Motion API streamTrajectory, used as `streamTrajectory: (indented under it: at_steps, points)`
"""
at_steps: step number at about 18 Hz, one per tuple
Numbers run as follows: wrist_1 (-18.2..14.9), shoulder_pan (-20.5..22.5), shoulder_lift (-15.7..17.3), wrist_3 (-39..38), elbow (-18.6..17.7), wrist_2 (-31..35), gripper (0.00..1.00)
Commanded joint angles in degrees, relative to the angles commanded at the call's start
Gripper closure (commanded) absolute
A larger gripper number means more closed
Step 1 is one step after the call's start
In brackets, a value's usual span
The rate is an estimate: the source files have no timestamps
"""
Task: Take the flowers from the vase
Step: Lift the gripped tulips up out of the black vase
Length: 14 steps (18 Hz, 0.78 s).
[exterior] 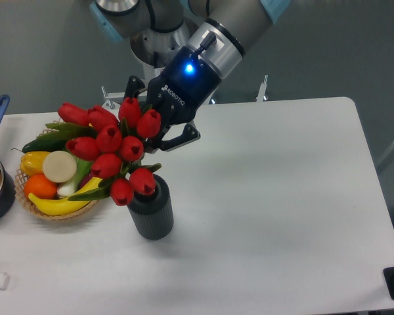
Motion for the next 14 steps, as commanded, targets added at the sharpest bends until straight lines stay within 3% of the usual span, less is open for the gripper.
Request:
streamTrajectory:
  at_steps: [2,10,14]
  points:
    - [0.1,0.3,-0.3,-1.9,1.5,0.1,0.63]
    - [0.3,9.5,-1.9,-1.2,2.2,0.8,0.63]
    - [2.8,14.0,-4.1,1.0,2.2,0.9,0.63]
